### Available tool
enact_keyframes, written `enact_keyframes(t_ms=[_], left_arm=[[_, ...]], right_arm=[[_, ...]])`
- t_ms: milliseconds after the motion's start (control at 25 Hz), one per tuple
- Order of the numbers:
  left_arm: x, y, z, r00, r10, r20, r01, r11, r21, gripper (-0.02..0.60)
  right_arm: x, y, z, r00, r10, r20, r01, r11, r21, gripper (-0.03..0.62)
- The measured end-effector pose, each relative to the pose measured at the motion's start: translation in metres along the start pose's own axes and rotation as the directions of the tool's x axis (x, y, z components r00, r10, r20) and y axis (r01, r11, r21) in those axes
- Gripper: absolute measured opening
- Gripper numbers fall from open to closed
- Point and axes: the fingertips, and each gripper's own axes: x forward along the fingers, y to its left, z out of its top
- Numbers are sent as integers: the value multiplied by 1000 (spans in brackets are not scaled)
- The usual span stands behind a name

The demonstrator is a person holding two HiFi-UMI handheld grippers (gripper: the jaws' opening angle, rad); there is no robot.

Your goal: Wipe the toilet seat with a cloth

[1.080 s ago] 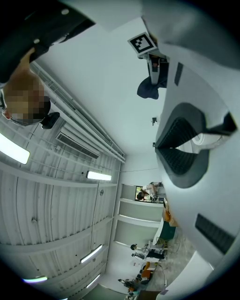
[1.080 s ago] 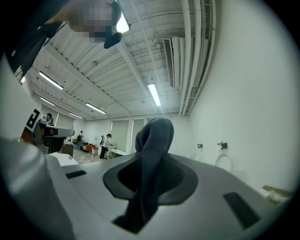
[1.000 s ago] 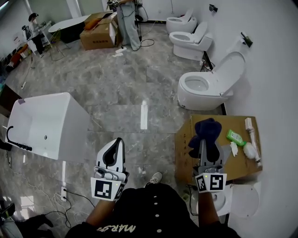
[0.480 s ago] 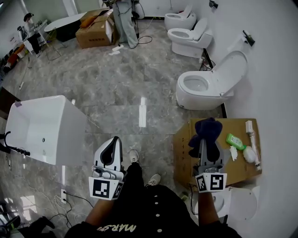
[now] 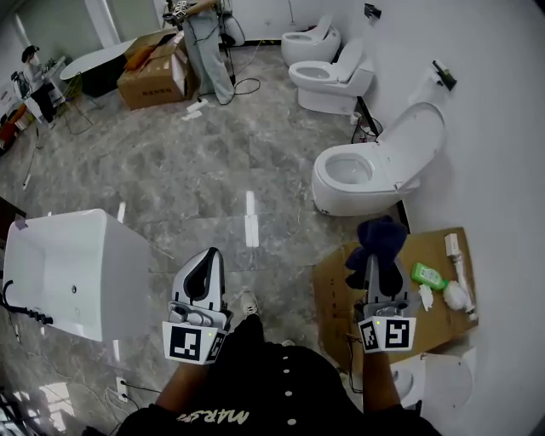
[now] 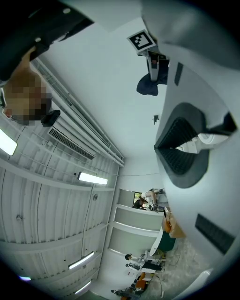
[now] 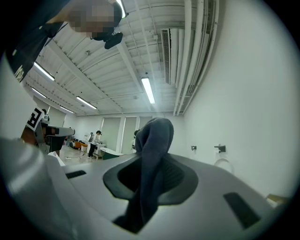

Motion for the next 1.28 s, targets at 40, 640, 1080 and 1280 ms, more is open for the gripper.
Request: enact_keyframes(t_ms=[40,640,1080,1280], left_arm=[[9,7,-1,1000,-3,1,3,1000,-3,11],[113,104,-16,997,-73,-7,73,997,-16,11],[168,121,-42,982,-187,-35,185,982,-45,11],[195,110,-58,971,-231,-61,228,972,-58,11]], right_arm=[[10,0,0,1000,-6,3,6,1000,-2,74],[125,19,-14,995,-102,2,102,995,-7,74],[140,-2,-28,969,-246,-25,245,969,-24,74],[149,-19,-43,958,-284,-41,284,959,-23,74]])
